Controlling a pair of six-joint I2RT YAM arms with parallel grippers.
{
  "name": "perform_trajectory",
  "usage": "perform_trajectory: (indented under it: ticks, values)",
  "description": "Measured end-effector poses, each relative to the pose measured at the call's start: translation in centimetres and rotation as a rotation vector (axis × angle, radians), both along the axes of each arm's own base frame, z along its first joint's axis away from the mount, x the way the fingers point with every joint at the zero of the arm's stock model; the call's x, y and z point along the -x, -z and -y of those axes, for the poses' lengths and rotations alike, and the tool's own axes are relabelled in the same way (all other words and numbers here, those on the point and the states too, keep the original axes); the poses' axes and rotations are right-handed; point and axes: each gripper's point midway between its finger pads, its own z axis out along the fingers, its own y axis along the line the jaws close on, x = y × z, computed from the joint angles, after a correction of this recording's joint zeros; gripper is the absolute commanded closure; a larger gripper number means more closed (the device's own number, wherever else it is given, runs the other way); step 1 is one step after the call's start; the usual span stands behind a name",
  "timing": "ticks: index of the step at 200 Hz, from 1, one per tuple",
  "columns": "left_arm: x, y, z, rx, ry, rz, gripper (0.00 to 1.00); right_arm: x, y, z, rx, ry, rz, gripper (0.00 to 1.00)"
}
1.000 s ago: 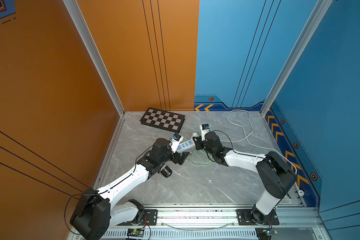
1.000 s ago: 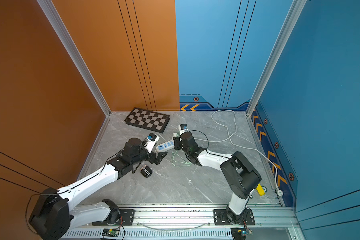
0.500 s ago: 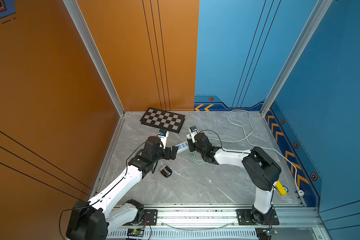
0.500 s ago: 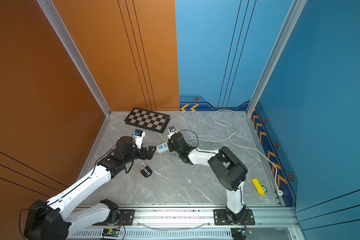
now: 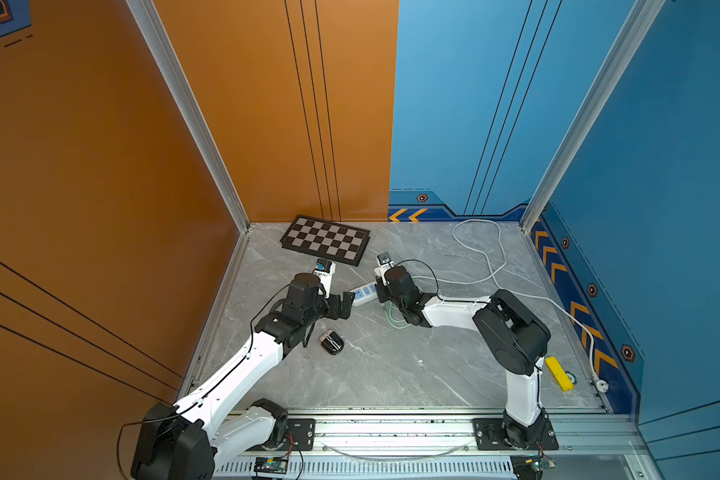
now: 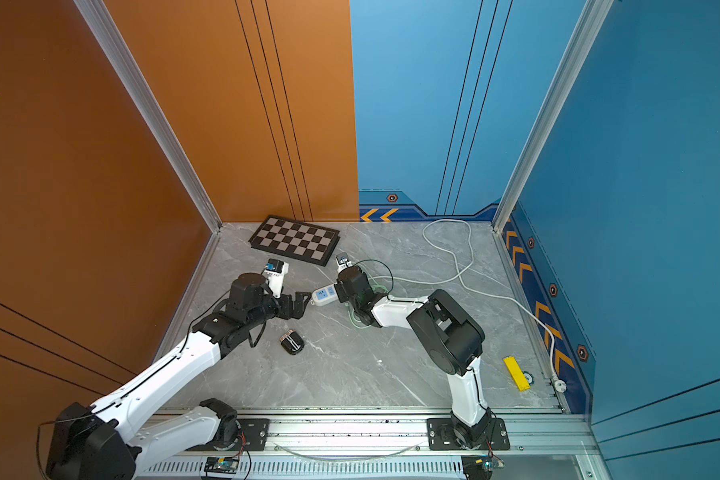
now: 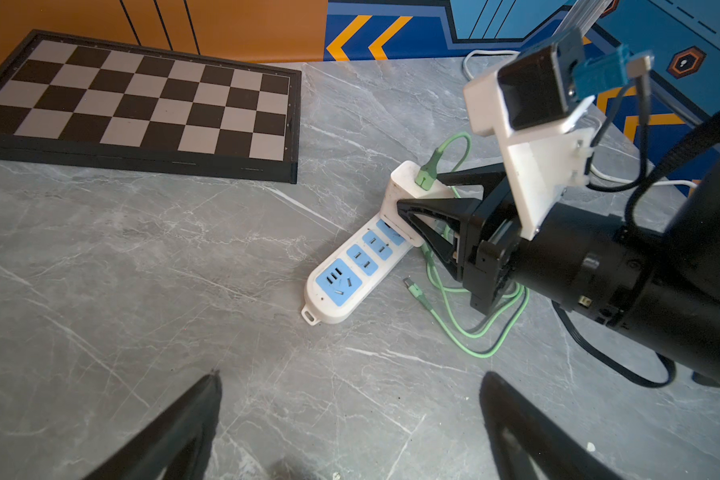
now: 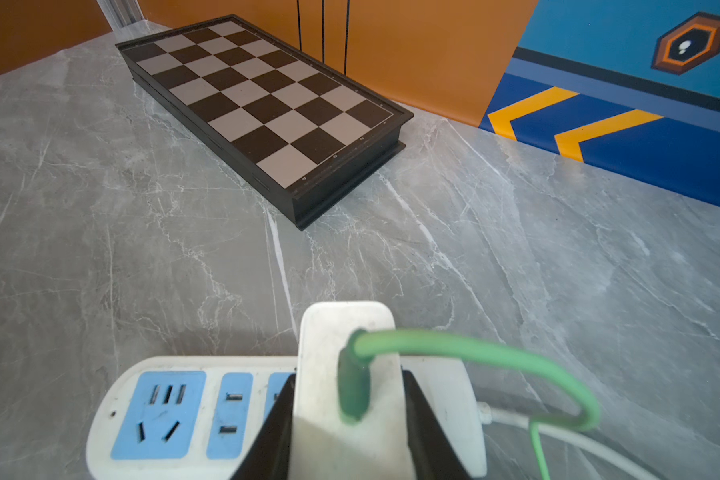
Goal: Charge the electric shaver
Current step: Insert the plug into the socket.
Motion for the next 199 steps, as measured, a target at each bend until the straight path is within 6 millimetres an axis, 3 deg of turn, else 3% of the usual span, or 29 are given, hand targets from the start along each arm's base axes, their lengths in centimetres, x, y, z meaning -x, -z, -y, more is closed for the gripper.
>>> perform_trajectory:
  ticks: [199]
  values:
    - [0.83,-0.38,-0.73,0.015,-0.023,0.004,0.02,0.39,0.80,-0.03,0.016,0.076,-0.029,1.00]
